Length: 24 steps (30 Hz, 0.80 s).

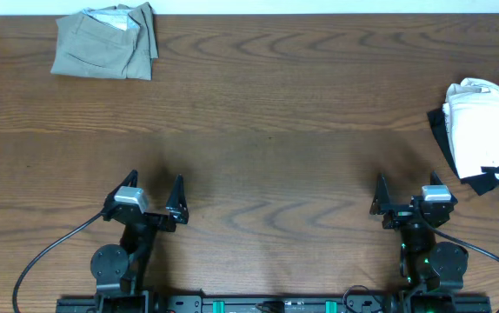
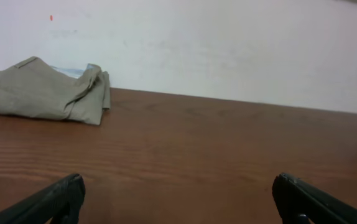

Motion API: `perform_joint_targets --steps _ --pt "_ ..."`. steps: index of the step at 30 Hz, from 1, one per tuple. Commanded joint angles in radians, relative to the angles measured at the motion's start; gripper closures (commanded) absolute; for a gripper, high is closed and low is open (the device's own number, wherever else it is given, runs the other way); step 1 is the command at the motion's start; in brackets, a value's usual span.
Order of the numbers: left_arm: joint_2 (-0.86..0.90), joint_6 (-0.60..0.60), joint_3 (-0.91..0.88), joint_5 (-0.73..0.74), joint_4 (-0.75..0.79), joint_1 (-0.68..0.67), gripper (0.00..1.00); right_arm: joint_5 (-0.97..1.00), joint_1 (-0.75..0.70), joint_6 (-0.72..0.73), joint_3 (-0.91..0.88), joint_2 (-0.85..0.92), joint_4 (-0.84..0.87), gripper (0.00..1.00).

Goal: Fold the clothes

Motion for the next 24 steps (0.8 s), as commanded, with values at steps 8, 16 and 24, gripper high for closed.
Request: perform_joint_targets --steps 8,16,24 --pt "-0.011 0.045 -0.004 -0.009 -0.101 0.050 0.02 0.001 -0.008 -0.015 -0.002 -0.006 -0.005 0.01" --pt "-0.011 0.045 -0.004 -0.009 -0.102 0.050 0.02 0.001 -0.008 -0.015 -0.002 -0.006 -0.005 0.01" --pt "-0.009 0.045 -0.003 -0.009 -0.102 0.050 0.02 0.001 -0.008 -0.015 -0.002 -0.006 -0.005 0.01"
